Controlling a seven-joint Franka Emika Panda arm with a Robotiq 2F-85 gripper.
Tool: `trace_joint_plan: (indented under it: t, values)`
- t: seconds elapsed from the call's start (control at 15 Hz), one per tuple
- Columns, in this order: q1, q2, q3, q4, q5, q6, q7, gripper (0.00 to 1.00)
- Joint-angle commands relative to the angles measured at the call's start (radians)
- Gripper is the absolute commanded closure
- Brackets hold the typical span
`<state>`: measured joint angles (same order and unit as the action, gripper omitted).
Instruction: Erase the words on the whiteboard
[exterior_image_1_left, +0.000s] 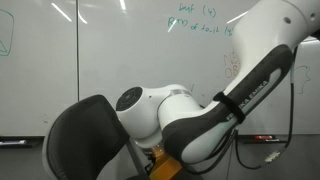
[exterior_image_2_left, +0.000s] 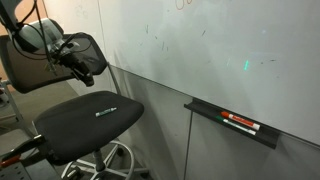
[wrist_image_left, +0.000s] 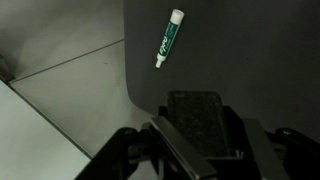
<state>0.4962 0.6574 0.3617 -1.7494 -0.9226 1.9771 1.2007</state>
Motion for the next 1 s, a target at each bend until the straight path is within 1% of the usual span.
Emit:
trace_joint_plan:
  t: [0.0,0.33,0.53,0.73,0.93]
  values:
    - [0.019,0.100,-0.055,0.165,0.120,-0.132,-0.248,0.69]
    - [0.031,0.160,-0.097,0.242,0.292,-0.268,-0.522,0.69]
    - [0.049,0.200,-0.108,0.278,0.378,-0.319,-0.669,0.69]
    - [0.078,0.248,-0.124,0.318,0.451,-0.381,-0.804,0.69]
    - [0.105,0.289,-0.141,0.365,0.485,-0.455,-0.907,0.69]
